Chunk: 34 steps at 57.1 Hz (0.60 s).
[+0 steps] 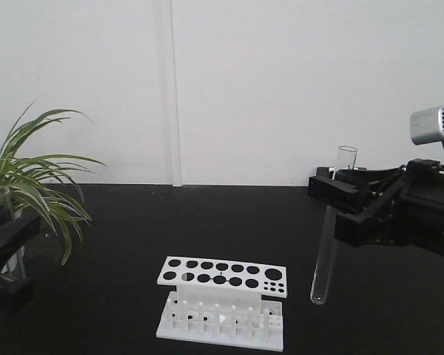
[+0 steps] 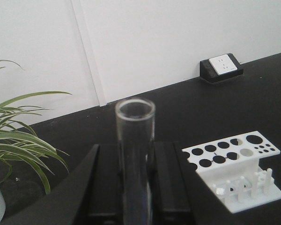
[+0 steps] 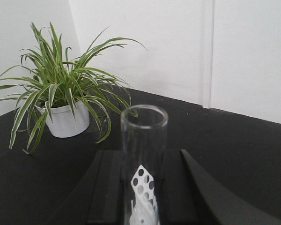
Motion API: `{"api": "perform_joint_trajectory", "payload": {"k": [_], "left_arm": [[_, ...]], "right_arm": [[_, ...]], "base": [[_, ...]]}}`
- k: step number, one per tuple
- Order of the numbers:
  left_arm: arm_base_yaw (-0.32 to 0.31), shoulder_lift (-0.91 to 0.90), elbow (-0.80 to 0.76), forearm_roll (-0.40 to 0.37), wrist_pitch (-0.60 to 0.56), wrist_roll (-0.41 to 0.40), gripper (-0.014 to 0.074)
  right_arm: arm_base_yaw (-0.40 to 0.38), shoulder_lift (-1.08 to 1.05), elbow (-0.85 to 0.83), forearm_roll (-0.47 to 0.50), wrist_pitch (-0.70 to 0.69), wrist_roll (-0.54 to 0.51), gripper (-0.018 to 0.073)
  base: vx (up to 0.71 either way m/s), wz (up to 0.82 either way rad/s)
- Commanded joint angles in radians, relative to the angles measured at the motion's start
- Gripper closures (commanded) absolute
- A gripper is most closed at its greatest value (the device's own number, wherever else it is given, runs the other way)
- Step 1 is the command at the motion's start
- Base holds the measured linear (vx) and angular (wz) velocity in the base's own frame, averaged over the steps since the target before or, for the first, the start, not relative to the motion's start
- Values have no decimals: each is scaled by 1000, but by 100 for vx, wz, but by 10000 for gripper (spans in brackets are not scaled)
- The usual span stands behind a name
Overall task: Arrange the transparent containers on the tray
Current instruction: 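Drive the base to the counter holding both tubes upright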
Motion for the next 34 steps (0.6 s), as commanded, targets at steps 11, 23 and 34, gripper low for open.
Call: {"api": "perform_joint_trajectory", "payload": {"k": [11, 23, 34], "left_arm": [[-7, -9, -25, -5, -77, -6, 597], [-7, -5, -25, -5, -76, -6, 597], [-7, -5, -25, -5, -76, -6, 597]], "right_arm": [[-4, -21, -28, -17, 25, -1, 571], [-4, -21, -28, -18, 26, -1, 571], [-4, -21, -28, -18, 26, -1, 571]], "base": [[-12, -2], [-22, 4], [-27, 11]]}}
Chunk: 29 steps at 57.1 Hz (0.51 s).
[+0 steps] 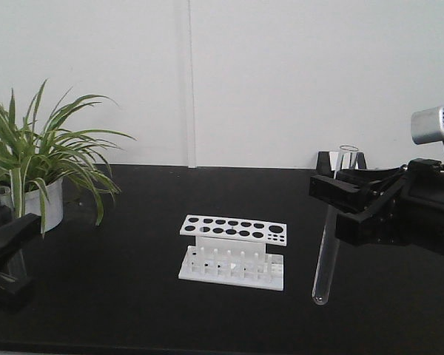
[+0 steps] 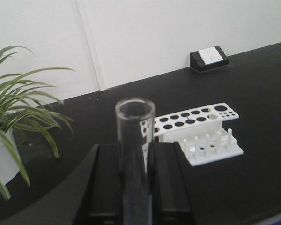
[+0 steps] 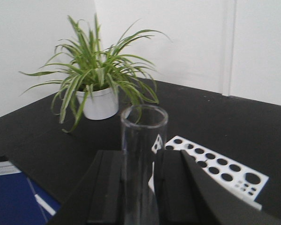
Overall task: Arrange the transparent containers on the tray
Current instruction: 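Drive the base to the counter holding both tubes upright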
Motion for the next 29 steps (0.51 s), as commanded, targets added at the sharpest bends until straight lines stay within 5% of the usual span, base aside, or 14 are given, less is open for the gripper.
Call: {"api": "perform_joint_trajectory", "payload": {"k": [1, 29], "left_arm": [[-7, -6, -25, -5, -76, -6, 597], [-7, -6, -25, -5, -76, -6, 597]], "right_arm": [[-4, -21, -28, -18, 22, -1, 571], [-4, -21, -28, -18, 21, -1, 571]], "base": [[-29, 11], [-35, 16]]}}
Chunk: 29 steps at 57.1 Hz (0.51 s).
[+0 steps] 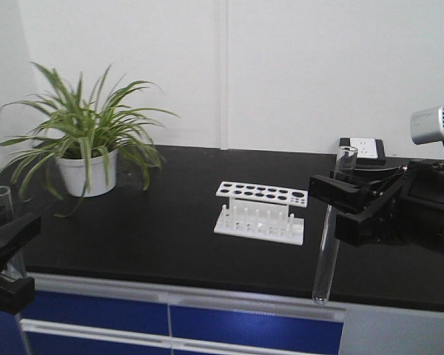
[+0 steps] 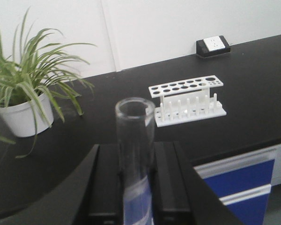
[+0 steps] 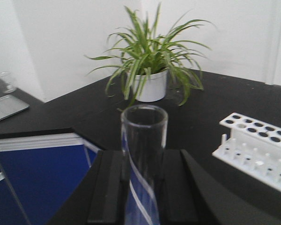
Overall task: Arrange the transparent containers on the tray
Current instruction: 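Drive the base to the counter holding both tubes upright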
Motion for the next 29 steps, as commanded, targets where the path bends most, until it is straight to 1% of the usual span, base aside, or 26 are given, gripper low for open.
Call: {"api": "perform_joint_trajectory", "payload": {"k": [1, 29], "left_arm": [[-7, -6, -25, -5, -76, -6, 597], [-7, -6, -25, -5, -76, -6, 597]], "right_arm": [[-4, -21, -28, -18, 21, -1, 571], [-4, -21, -28, -18, 21, -1, 571]], "base": [[-37, 22], [-38, 28]]}}
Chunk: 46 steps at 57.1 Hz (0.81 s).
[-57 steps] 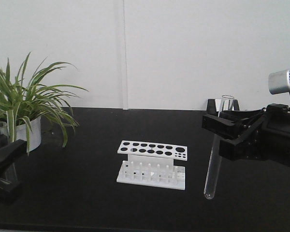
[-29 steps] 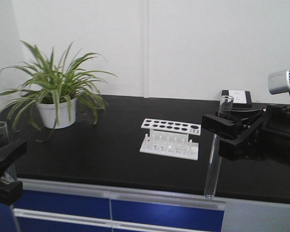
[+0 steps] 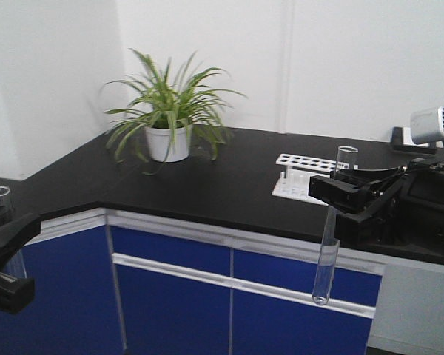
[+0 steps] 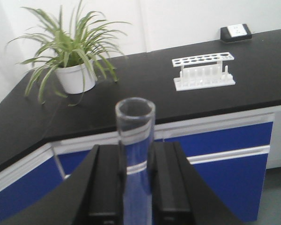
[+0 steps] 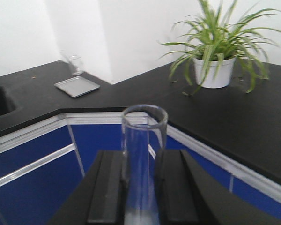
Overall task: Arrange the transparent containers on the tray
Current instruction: 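Drive the base to the counter holding both tubes upright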
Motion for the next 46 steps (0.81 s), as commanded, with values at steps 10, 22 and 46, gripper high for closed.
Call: {"api": "perform_joint_trajectory", "payload": {"k": [10, 22, 46], "left_arm": [[-7, -6, -25, -5, -76, -6, 597], [-7, -6, -25, -5, -76, -6, 597], [-7, -6, -25, -5, -76, -6, 597]], "right_arm": [[-4, -21, -28, -18, 21, -1, 571], [-4, -21, -28, -18, 21, -1, 571], [-4, -21, -28, -18, 20, -1, 571]], "base": [[-35, 36], [-33, 38], [-27, 45]]}}
